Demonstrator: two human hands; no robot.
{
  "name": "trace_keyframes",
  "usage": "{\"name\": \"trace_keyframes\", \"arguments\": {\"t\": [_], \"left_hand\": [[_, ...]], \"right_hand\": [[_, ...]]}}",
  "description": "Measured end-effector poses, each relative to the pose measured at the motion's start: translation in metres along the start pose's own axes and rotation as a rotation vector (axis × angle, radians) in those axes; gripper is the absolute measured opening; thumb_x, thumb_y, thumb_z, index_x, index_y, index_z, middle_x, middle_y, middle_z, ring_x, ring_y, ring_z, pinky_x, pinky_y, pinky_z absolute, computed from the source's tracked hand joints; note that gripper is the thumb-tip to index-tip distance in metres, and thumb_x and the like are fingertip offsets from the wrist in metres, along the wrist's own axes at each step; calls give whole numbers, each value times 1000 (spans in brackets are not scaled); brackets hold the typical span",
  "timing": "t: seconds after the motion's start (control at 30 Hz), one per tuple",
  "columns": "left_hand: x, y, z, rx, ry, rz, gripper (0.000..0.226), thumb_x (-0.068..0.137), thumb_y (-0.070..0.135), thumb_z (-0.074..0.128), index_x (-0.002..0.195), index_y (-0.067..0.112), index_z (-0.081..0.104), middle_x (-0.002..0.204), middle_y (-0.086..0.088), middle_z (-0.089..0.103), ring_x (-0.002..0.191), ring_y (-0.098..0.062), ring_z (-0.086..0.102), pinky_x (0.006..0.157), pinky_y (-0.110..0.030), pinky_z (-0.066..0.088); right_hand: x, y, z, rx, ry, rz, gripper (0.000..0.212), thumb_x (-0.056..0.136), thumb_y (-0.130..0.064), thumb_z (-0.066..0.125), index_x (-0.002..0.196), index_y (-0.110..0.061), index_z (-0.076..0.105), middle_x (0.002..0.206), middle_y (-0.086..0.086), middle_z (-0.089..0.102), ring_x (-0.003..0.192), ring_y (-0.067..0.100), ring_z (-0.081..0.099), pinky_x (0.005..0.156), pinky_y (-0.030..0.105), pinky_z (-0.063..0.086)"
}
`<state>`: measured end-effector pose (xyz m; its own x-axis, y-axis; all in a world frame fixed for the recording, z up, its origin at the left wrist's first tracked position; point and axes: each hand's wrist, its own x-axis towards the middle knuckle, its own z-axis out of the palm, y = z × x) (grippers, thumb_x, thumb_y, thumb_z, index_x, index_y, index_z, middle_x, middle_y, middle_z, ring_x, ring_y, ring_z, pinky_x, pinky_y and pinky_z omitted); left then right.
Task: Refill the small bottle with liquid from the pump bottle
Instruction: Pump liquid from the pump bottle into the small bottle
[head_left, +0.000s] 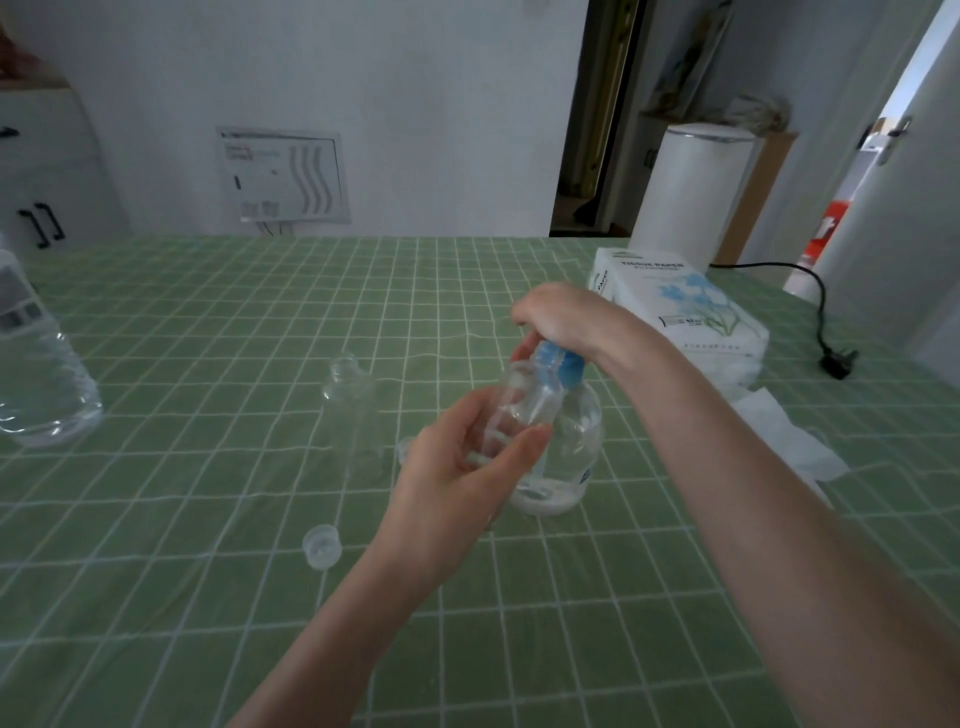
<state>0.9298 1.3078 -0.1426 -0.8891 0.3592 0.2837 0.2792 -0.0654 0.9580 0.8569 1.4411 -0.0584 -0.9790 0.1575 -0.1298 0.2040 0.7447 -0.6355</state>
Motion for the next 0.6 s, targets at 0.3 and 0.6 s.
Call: {"name": "trace_keyframes", "arguments": {"t": [0.3, 0.6], "left_hand": [[5, 3, 2, 20, -8, 42, 23, 79, 33, 61, 98, 22, 65, 76, -7, 66, 65, -17, 58, 56, -31, 49], [2, 1, 2, 35, 12, 18, 16, 76, 35, 62, 88, 24, 65, 65, 4, 61, 60, -19, 54, 53, -32, 45]], "right_hand": [[1, -6, -12, -21, 1, -23, 33, 93, -24, 46, 116, -4, 58, 107, 18, 70, 81, 26, 59, 67, 30, 46], [3, 1, -2, 35, 0, 11, 44, 93, -18, 43, 130, 6, 50, 116, 23, 67, 90, 30, 63, 87, 43, 51]]}}
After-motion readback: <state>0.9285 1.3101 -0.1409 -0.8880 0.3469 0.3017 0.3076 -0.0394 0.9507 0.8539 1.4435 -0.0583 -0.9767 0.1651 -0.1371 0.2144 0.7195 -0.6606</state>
